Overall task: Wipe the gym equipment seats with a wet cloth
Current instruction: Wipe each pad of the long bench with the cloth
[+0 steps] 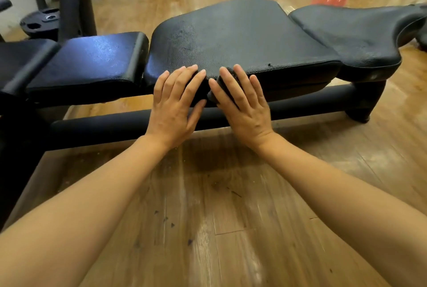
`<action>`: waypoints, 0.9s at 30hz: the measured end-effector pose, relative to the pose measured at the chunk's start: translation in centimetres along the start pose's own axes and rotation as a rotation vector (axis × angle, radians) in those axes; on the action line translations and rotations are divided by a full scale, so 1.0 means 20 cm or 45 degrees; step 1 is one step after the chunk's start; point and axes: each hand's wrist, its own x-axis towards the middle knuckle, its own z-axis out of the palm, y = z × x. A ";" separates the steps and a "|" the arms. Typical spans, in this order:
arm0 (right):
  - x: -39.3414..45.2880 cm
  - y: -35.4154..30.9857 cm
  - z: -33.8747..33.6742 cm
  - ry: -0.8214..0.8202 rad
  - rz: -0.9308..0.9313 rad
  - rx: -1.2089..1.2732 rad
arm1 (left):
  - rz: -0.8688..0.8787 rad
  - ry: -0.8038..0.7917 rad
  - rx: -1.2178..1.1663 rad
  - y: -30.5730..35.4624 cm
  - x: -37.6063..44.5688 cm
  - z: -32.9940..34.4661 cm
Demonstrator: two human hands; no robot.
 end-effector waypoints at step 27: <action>-0.06 0.55 -0.21 0.100 0.407 0.177 | -0.089 0.065 0.025 0.22 0.11 0.05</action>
